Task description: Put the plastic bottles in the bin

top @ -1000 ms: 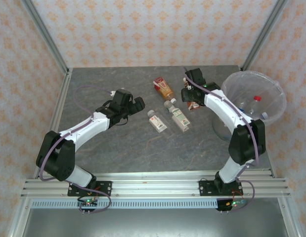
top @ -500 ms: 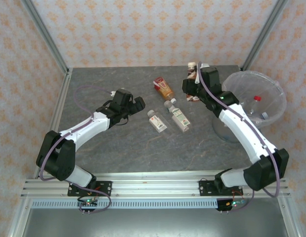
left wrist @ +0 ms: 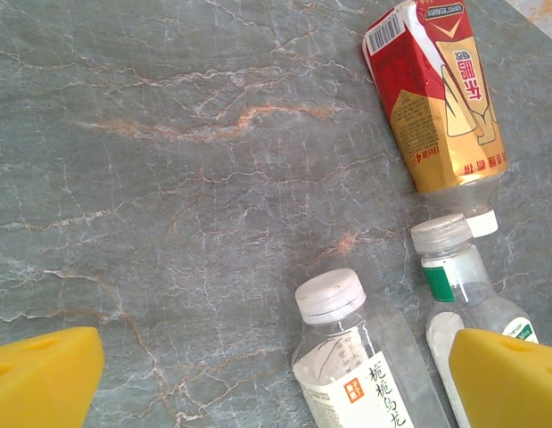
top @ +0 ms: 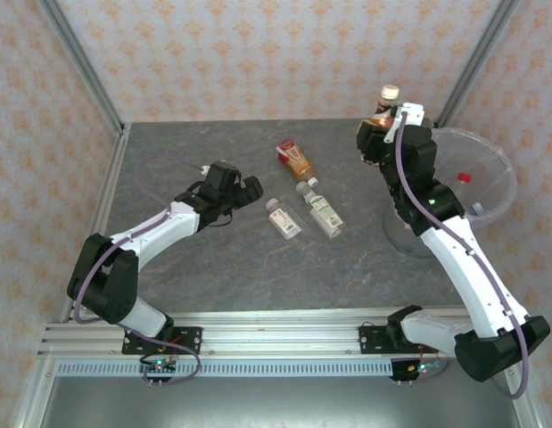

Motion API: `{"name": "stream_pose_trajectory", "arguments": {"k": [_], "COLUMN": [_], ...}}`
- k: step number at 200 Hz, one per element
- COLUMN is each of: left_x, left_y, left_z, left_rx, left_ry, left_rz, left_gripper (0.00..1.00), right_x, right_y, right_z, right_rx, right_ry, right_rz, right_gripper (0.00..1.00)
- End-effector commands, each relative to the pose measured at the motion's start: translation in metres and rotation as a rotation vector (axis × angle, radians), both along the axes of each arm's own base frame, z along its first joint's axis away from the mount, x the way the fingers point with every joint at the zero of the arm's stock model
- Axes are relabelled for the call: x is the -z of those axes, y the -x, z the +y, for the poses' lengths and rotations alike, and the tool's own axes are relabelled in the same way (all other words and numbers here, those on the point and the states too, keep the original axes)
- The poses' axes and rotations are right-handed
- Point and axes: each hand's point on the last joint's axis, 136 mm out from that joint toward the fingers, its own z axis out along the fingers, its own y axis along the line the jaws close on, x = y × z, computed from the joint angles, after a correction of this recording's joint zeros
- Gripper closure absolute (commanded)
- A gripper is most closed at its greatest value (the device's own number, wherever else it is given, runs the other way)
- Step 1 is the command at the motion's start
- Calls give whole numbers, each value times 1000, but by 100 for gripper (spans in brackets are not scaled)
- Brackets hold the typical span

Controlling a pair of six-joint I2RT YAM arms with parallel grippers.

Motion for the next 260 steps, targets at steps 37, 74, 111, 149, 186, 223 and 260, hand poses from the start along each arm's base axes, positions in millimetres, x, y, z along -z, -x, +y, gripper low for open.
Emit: {"name": "stream_pose_trajectory", "arguments": {"k": [37, 74, 111, 149, 186, 223, 260], "left_x": [-3, -3, -5, -22, -28, -14, 4], "left_y": [-3, -2, -3, -3, 8, 19, 31], "left_z": [-5, -5, -5, -34, -52, -69, -77], "left_rx": [0, 1, 5, 144, 212, 203, 162], "left_ry": [11, 8, 7, 88, 53, 100, 129], "left_rz": [-15, -10, -18, -87, -77, -8, 45], "left_gripper": [0, 0, 0, 0, 0, 0, 0], "right_x": [-30, -52, -39, -3, 26, 55, 74], "right_y": [-2, 14, 36, 39, 27, 14, 4], "right_z": [-61, -111, -163, -188, -200, -201, -201], "right_rx": [184, 356, 536, 622, 631, 630, 633], "right_ry": [-76, -125, -223, -283, -354, -423, -467], "right_rz": [-112, -217, -302, -303, -257, -226, -195], "right_gripper": [58, 57, 55, 55, 54, 53, 50]}}
